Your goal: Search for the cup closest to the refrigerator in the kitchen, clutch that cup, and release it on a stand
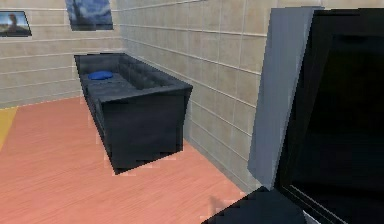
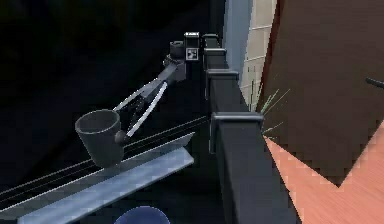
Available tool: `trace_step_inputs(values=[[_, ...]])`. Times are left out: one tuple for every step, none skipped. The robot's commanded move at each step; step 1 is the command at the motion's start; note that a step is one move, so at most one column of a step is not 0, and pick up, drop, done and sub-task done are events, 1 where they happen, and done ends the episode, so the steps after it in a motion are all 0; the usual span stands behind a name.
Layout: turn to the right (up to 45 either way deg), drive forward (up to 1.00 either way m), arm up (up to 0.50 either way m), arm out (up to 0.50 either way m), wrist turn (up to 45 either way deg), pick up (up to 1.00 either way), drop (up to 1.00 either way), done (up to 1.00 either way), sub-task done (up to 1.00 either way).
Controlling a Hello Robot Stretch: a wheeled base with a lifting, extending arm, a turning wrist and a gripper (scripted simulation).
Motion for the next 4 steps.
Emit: trace_step_inputs(values=[[0.0,0.00,0.00,0.00,45.0,0.00,0.00,0.00,0.00],[0.0,0.00,0.00,0.00,0.0,0.00,1.00,0.00,0.00],[0.0,0.00,0.00,-0.10,0.0,0.00,0.00,0.00,0.00],[0.0,0.00,0.00,0.00,0.0,0.00,0.00,1.00,0.00]])
